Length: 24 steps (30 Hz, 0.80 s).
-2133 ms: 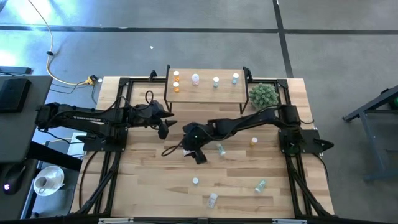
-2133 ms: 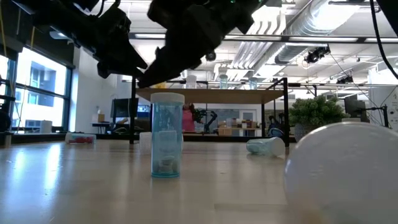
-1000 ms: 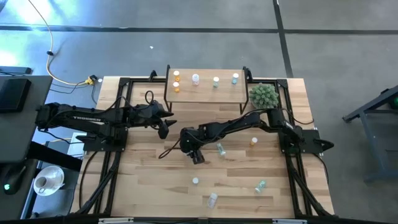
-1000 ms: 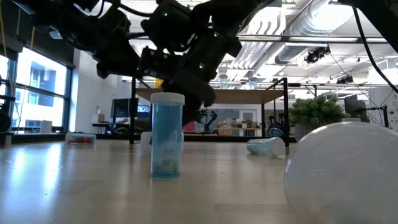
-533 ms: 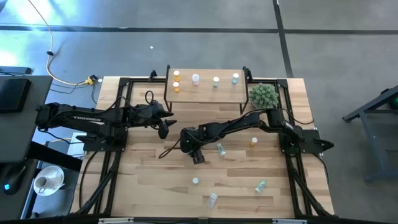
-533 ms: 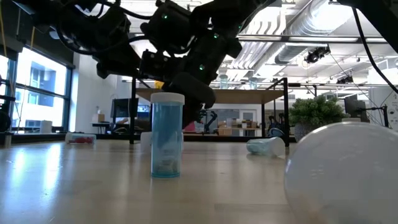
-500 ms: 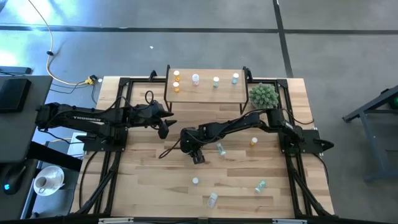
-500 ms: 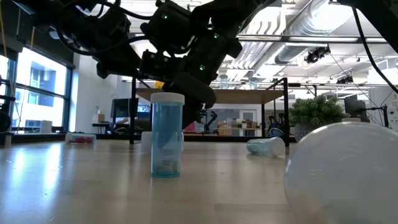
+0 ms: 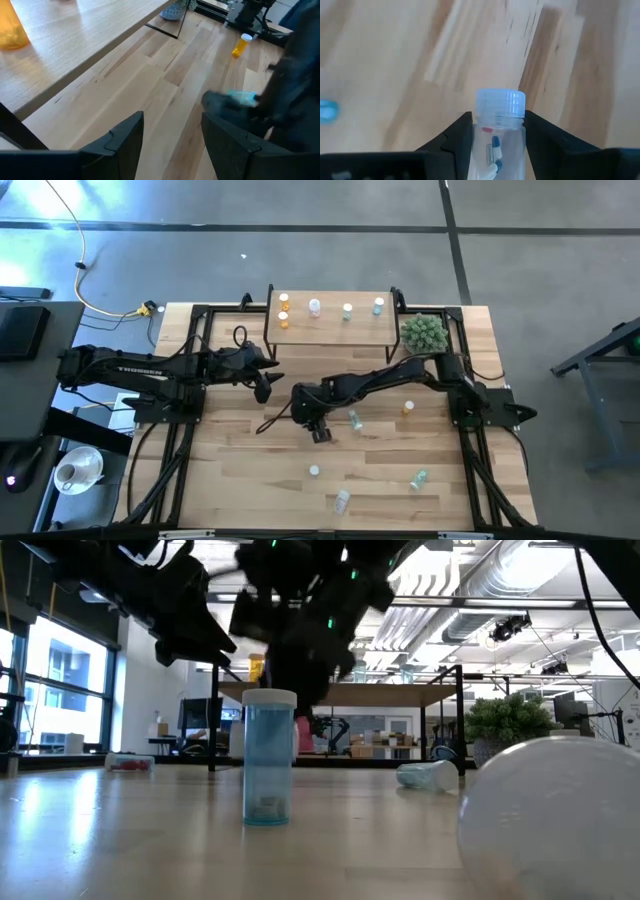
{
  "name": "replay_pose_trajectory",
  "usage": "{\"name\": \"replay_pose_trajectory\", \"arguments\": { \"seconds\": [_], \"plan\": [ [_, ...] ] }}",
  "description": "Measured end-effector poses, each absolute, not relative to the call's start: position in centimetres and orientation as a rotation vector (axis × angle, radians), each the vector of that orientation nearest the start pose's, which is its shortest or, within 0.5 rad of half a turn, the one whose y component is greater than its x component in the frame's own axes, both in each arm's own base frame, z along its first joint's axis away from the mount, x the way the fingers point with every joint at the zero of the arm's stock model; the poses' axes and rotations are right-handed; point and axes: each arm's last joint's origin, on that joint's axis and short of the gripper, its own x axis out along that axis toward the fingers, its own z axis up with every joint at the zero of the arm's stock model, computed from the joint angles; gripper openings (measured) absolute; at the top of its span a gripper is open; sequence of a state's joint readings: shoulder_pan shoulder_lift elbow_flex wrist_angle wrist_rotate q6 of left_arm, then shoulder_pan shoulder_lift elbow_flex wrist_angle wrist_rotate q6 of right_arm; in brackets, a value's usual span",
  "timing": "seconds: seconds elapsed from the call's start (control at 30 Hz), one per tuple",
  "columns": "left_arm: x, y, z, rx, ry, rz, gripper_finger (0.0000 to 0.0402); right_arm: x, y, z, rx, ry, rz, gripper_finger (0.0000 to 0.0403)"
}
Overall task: Pick and place medicine bottles onto shelf by color
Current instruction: Put the top transparent pill bottle on the shelf and aligned with the other transparent pill bottle
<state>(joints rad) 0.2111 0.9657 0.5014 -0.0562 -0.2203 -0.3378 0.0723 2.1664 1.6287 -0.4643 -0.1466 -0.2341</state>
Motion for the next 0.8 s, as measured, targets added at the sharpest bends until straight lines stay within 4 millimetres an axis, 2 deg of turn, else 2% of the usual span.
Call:
{"name": "replay_pose_trajectory", "arguments": {
  "seconds": [0.23, 0.53, 0.8],
  "plan": [
    [19.3, 4.8, 21.7, -0.322, 0.448, 0.506, 0.0191, 44.8, 3.8, 22.2, -0.175, 0.842, 0.354, 0.0138],
    [19.4, 4.8, 21.8, -0.274, 0.451, 0.493, 0.0191, 42.2, 3.6, 29.6, -0.214, 0.644, 0.351, 0.0138],
    [20.0, 4.5, 22.8, -0.126, 0.361, 0.423, 0.0191, 40.1, 3.2, 34.8, -0.229, 0.453, 0.326, 0.0138]
  ]
}}
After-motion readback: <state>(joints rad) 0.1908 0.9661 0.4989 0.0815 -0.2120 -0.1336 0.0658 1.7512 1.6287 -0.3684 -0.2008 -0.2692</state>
